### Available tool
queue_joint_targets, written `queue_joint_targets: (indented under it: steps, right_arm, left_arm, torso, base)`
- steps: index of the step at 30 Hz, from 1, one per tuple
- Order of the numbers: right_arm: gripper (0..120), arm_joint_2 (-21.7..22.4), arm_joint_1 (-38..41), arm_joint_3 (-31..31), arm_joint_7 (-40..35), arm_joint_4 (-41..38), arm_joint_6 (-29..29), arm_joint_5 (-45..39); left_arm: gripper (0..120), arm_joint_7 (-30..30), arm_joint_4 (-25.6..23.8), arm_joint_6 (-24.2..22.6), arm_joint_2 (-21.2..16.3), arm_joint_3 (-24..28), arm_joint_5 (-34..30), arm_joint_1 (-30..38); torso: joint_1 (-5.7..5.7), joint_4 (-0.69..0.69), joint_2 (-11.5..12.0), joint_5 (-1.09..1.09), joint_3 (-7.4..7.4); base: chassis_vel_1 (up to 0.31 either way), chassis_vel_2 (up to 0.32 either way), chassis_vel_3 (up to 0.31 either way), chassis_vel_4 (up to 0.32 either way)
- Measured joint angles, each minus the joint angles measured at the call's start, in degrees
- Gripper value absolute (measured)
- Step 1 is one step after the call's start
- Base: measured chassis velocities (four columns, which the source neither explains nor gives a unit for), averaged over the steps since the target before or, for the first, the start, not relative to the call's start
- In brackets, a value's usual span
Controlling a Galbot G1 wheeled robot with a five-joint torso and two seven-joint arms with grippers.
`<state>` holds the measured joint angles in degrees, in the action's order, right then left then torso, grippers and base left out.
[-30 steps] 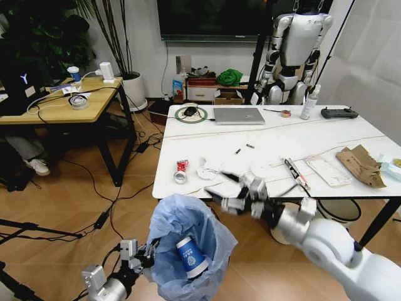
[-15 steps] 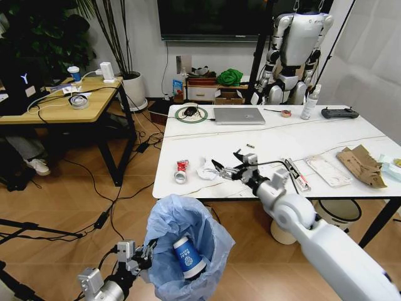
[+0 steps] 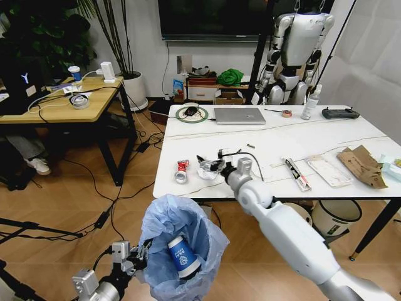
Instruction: Pick up the trash bin and place the trash from the table into it.
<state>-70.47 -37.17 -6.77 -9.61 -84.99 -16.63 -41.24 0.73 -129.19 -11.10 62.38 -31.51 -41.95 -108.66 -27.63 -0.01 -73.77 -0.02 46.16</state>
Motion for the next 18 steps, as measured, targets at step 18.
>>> queue_joint_targets:
  steps: [18]
  right_arm:
    - [81, -0.7, 0.4, 1.2, 2.5, 4.6, 0.5, 2.1]
  left_arm:
    - [0, 0.2, 0.8, 0.0, -0.2, 0.6, -1.1, 1.3]
  torso:
    - [0.00, 0.00, 0.0, 0.02, 0.00]
  base:
    - [0.000, 0.000, 0.000, 0.000]
